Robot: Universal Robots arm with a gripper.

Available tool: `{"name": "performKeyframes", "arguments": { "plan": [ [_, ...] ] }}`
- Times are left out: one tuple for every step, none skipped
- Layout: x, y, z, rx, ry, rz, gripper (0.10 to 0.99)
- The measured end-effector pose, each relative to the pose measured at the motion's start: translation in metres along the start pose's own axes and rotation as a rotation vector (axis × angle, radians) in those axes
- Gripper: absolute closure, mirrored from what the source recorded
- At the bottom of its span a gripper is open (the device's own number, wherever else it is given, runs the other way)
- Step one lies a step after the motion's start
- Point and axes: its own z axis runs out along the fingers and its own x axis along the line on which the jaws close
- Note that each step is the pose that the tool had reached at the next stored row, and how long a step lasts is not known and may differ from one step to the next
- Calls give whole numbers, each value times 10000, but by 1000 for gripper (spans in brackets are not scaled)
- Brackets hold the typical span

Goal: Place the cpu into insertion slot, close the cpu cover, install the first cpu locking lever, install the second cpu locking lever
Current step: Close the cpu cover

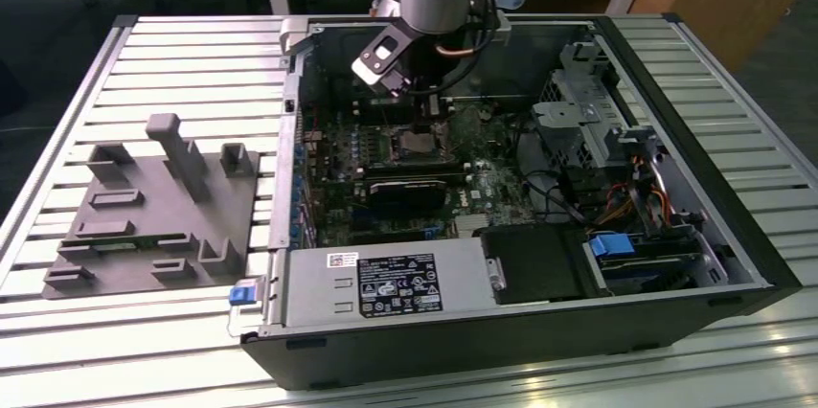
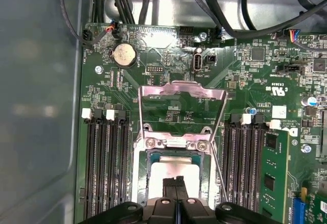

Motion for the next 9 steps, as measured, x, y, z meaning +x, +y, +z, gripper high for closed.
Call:
{"name": "performKeyframes", "arguments": {
  "plan": [
    [0, 0, -8, 0, -6, 0, 969],
    [0, 2, -19, 0, -10, -2, 969],
    [0, 5, -31, 0, -15, -1, 969],
    [0, 5, -46, 1, -21, 0, 969],
    [1, 6, -63, 1, -25, 1, 969],
    [1, 6, -86, 0, -26, 0, 969],
    [1, 7, -112, 0, -27, -1, 969],
    [1, 7, -147, 0, -28, 0, 969],
    [2, 8, -187, -1, -28, -1, 969]
  ]
}}
